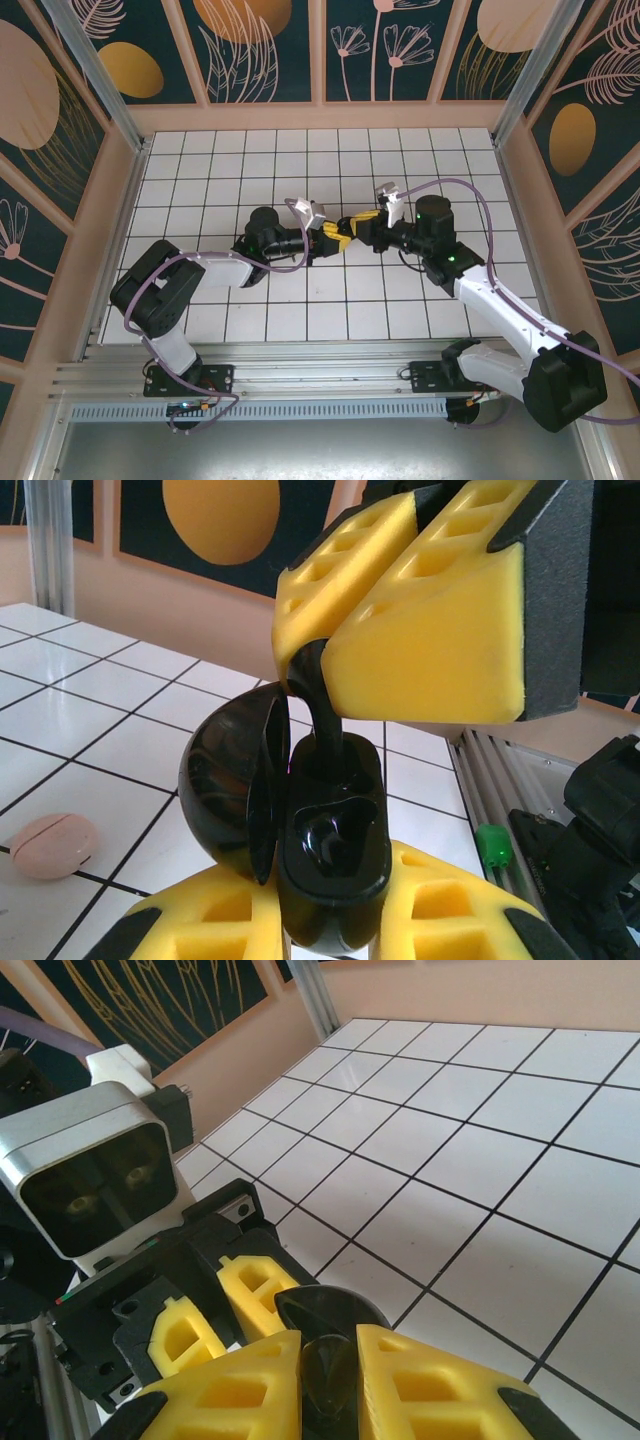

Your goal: Insert the wireless bluetooth earbuds into the charging case

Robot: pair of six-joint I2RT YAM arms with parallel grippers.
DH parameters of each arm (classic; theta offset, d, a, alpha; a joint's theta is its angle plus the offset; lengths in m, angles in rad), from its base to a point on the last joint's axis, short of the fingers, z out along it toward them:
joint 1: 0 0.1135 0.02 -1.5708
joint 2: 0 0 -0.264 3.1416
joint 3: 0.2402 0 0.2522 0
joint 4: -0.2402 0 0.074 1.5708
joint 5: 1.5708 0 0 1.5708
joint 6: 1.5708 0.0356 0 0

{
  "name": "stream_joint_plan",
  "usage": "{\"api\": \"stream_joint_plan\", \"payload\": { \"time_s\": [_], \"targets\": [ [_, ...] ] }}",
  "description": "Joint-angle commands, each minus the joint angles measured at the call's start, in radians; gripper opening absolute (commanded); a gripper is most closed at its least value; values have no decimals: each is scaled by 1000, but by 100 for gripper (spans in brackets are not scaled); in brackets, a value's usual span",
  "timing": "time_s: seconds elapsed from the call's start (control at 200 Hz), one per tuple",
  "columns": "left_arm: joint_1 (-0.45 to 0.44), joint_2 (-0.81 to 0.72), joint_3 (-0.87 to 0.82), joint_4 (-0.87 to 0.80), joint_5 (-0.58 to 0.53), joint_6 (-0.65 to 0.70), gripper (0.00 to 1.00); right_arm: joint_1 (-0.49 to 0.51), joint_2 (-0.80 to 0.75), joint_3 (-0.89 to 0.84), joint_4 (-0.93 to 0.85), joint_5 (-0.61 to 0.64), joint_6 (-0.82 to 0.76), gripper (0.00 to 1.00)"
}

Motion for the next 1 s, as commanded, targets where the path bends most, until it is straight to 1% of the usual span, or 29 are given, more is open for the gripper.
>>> {"api": "stream_joint_plan", "payload": {
  "time_s": [0.0, 0.255, 0.415, 0.575, 0.821, 0.901, 0.941, 0.996],
  "targets": [
    [-5, -39, 24, 64, 13, -10, 12, 14, 2, -15, -49, -62, -42, 20],
    [-5, -42, 21, 69, 33, -7, 12, 15, 20, 0, -118, -86, -99, 20],
    [-5, -46, 20, 72, 45, -4, 12, 9, 7, 9, -155, -69, -138, 20],
    [-5, -49, 20, 81, 57, -5, 13, -5, -15, 5, -165, -55, -159, 20],
    [-5, -49, 17, 94, 69, -4, 13, -27, -40, 0, -175, -77, -186, 21],
    [-5, -50, 18, 94, 72, 1, 13, -31, -39, 3, -177, -79, -190, 23],
    [-5, -50, 18, 91, 72, 4, 13, -31, -39, 7, -179, -79, -186, 25],
    [-5, -50, 18, 86, 72, 9, 13, -34, -45, 11, -173, -79, -177, 31]
  ]
}}
